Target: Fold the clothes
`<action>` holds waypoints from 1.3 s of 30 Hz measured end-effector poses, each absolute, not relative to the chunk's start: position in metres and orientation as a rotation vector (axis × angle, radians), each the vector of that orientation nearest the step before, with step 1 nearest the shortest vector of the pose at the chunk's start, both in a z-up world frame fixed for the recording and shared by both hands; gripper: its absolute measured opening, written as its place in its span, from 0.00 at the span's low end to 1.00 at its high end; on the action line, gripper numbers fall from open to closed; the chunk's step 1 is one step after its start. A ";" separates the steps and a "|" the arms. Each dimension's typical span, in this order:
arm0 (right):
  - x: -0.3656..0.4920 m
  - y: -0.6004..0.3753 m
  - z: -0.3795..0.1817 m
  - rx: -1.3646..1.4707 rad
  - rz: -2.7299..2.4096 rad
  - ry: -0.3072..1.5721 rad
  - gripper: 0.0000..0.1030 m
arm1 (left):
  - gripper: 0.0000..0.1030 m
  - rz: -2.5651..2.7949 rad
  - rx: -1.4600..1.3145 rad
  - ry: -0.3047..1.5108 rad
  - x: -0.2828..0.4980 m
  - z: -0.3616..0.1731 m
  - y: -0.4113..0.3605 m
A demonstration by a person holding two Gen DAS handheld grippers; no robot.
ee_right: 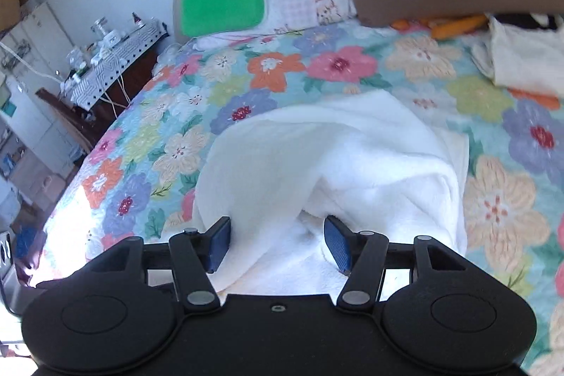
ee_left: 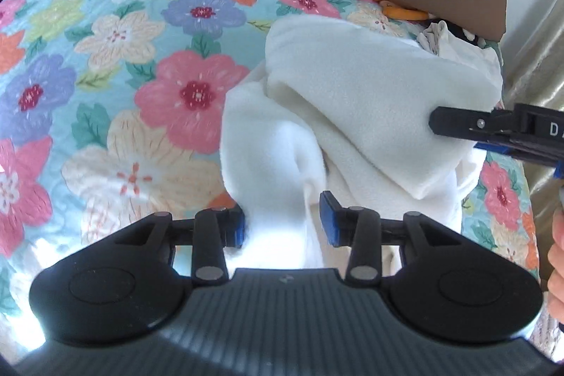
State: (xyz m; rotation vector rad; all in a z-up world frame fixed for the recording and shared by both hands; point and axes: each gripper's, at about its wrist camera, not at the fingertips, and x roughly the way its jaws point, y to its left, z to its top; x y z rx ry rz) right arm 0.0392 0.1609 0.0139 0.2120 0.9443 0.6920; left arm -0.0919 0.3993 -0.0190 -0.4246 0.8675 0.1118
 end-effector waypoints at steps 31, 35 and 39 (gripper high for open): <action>-0.040 0.142 -0.031 0.117 0.471 0.767 0.14 | 0.57 0.007 -0.353 0.700 -0.132 -0.015 0.385; -0.042 0.145 -0.028 0.069 0.473 0.751 0.14 | 0.57 0.011 -0.355 0.707 -0.133 -0.014 0.387; -0.045 0.146 -0.025 0.033 0.466 0.737 0.14 | 0.58 0.026 -0.349 0.721 -0.132 -0.015 0.390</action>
